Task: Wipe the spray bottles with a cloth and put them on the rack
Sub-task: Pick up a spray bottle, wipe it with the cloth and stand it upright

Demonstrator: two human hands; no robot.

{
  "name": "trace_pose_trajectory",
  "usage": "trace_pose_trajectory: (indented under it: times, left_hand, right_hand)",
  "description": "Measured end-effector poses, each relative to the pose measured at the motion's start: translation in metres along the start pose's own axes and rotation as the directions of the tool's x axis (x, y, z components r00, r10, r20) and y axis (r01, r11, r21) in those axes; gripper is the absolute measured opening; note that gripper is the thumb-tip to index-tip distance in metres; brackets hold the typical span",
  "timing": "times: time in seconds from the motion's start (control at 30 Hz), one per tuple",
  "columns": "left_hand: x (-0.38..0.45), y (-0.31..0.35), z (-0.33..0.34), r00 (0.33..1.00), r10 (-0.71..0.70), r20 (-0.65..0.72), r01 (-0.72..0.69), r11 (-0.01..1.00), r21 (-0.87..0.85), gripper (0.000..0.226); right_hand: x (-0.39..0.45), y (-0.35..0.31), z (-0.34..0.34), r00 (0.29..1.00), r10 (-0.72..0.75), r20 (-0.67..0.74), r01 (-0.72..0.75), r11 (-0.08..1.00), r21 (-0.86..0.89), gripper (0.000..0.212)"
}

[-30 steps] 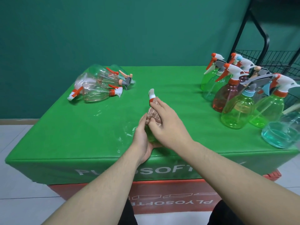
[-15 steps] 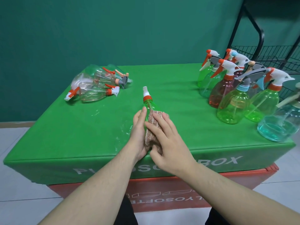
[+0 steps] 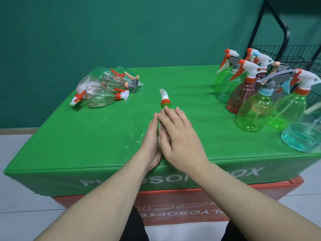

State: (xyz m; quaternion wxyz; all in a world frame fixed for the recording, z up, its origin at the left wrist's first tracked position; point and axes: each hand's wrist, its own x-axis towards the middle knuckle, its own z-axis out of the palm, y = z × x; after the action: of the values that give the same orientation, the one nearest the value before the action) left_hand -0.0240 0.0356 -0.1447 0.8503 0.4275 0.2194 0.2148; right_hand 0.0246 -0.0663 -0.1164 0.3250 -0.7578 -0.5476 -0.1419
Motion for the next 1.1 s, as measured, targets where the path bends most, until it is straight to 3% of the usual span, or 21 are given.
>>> trace_pose_trajectory:
  times: [0.2,0.33,0.43,0.6,0.8,0.87,1.03,1.1]
  left_hand:
    - [-0.012,0.008,0.005,1.000,0.002,0.016,-0.002,1.000,0.023,0.046]
    - [-0.011,0.010,0.004,1.000,-0.023,-0.015,0.023,1.000,0.000,0.048]
    - [-0.010,0.010,0.004,0.999,-0.008,-0.044,0.008,1.000,0.013,0.051]
    - [-0.009,0.007,0.004,0.999,0.017,-0.052,-0.016,0.999,0.028,0.048]
    - [-0.003,0.002,-0.002,0.999,0.024,-0.032,-0.025,0.999,-0.025,0.063]
    - [-0.003,0.001,-0.001,0.999,0.012,-0.036,-0.013,0.999,-0.033,0.079]
    - [-0.005,0.002,-0.001,0.999,-0.042,0.022,0.043,0.997,-0.068,0.072]
    - [-0.005,0.003,-0.001,0.998,-0.029,-0.048,0.027,0.998,-0.050,0.084]
  right_hand:
    - [0.039,-0.008,-0.011,0.978,0.134,0.159,-0.148,0.986,0.082,0.053]
    - [0.060,-0.005,-0.013,0.942,0.247,0.226,-0.285,0.946,0.156,0.049]
    - [0.059,-0.003,-0.010,0.937,0.266,0.224,-0.306,0.937,0.168,0.049]
    - [0.040,-0.004,-0.006,0.970,0.184,0.159,-0.207,0.968,0.140,0.048]
    - [0.009,-0.002,0.000,0.998,-0.042,-0.054,0.047,0.995,0.086,0.044]
    - [0.000,0.000,0.003,0.997,-0.060,-0.039,0.063,0.996,0.070,0.046]
    - [-0.018,0.005,0.010,0.993,-0.113,0.017,0.113,0.994,0.000,0.045]
    - [-0.025,0.008,0.009,0.990,-0.141,0.003,0.141,0.990,0.004,0.044]
